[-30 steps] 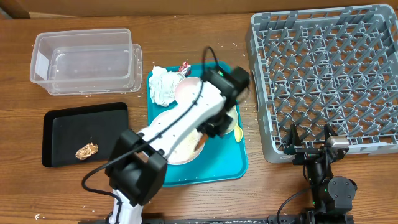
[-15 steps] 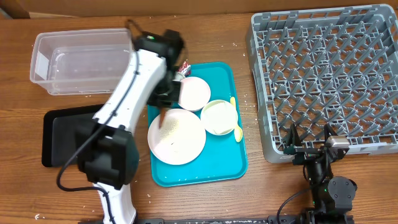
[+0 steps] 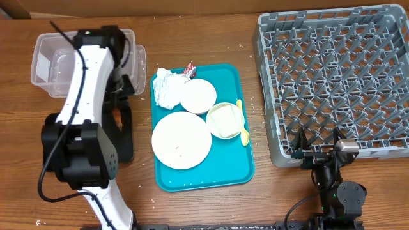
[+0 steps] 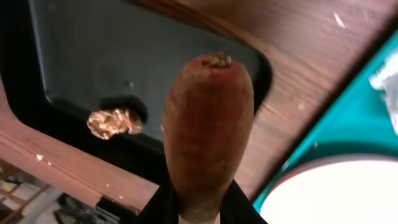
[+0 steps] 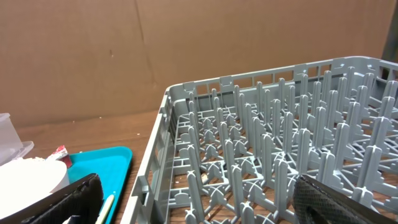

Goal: Sort waste into correct bins and load items into the dishwasher
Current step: 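Carry the carrot left over the black tray, then open the left gripper to drop the carrot onto the black tray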

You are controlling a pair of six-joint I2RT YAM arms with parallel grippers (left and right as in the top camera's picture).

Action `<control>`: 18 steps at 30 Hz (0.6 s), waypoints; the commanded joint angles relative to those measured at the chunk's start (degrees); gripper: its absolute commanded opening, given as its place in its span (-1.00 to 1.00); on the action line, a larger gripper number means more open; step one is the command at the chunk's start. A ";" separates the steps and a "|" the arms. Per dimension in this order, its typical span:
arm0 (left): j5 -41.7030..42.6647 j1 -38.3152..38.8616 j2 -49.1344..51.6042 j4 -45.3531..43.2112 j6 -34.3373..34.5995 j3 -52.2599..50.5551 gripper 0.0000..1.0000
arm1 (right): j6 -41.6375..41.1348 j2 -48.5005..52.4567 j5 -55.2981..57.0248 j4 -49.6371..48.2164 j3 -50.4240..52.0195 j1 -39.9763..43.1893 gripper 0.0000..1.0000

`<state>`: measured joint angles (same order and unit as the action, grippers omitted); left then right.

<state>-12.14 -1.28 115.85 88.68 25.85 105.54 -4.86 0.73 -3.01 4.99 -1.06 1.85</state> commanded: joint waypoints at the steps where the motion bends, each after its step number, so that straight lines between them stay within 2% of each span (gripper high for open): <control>1: -1.33 -2.47 0.61 -0.52 2.95 -1.36 -0.77 | 0.20 -0.57 -0.11 -0.39 0.59 0.04 1.00; 9: -2.01 -6.23 0.61 -7.56 4.63 -12.26 -0.78 | 0.20 -0.57 -0.11 -0.37 0.59 0.04 1.00; 15: -1.79 -10.36 0.61 -8.59 5.46 -14.43 -0.78 | 0.20 -0.57 -0.11 -0.39 0.59 0.04 1.00; 16: -1.79 -10.93 0.61 -8.61 5.46 -14.43 -0.68 | 0.20 -0.57 -0.11 -0.39 0.59 0.04 1.00; 17: -1.81 -11.43 0.61 -8.61 5.44 -14.43 -0.45 | 0.20 -0.57 -0.11 -0.39 0.59 0.04 1.00; 18: -1.84 -11.87 0.61 -8.61 5.42 -14.43 -0.35 | 0.20 -0.57 -0.11 -0.37 0.59 0.04 1.00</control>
<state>-12.73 -11.29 116.18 80.09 29.95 91.31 -4.86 0.73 -2.98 4.97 -1.06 1.85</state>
